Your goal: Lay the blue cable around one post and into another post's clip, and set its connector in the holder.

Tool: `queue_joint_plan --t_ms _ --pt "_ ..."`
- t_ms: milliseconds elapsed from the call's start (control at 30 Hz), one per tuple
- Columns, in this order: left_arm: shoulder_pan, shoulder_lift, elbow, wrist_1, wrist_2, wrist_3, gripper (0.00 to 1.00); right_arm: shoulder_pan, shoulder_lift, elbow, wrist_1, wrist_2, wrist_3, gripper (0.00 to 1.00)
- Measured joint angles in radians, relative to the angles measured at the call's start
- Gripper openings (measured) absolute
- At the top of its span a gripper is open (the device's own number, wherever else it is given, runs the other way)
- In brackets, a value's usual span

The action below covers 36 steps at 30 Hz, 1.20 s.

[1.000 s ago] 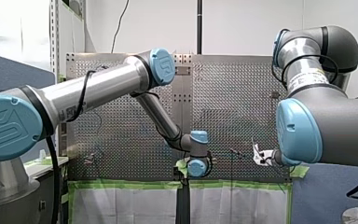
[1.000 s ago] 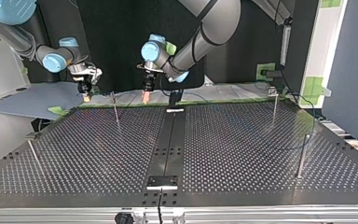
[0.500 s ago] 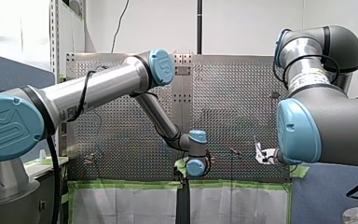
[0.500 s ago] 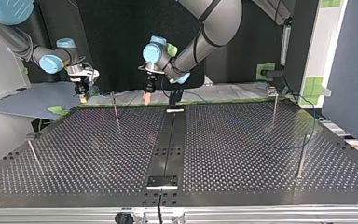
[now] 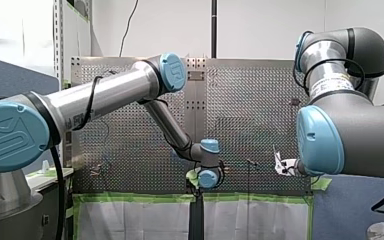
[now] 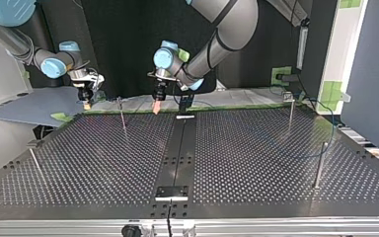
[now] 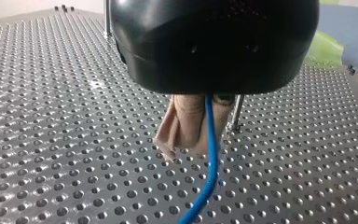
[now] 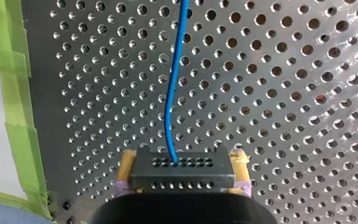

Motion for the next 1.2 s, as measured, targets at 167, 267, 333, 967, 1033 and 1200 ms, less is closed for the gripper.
queue_joint_plan --t_ms 167,267,333,967,1033,1200 --pt "0.005 0.000 0.000 0.006 0.013 0.004 0.04 0.000 0.000 0.000 0.003 0.000 -0.008 0.00" --pt "0.007 0.000 0.000 0.006 0.014 0.007 0.04 0.001 0.000 0.000 0.004 0.000 -0.014 0.00" --pt "0.008 0.000 0.001 0.005 0.014 0.009 0.04 0.001 0.000 0.000 0.003 -0.001 -0.017 0.00" --pt "0.048 0.000 0.003 0.004 0.027 0.011 0.04 -0.012 0.001 -0.004 -0.070 -0.004 0.003 0.00" --pt "0.052 0.000 0.006 0.001 0.030 0.011 0.04 -0.013 0.001 -0.005 -0.076 -0.006 0.003 0.00" --pt "0.060 0.000 0.011 -0.010 0.046 0.011 0.04 -0.014 0.001 -0.006 -0.085 -0.015 0.004 0.00"
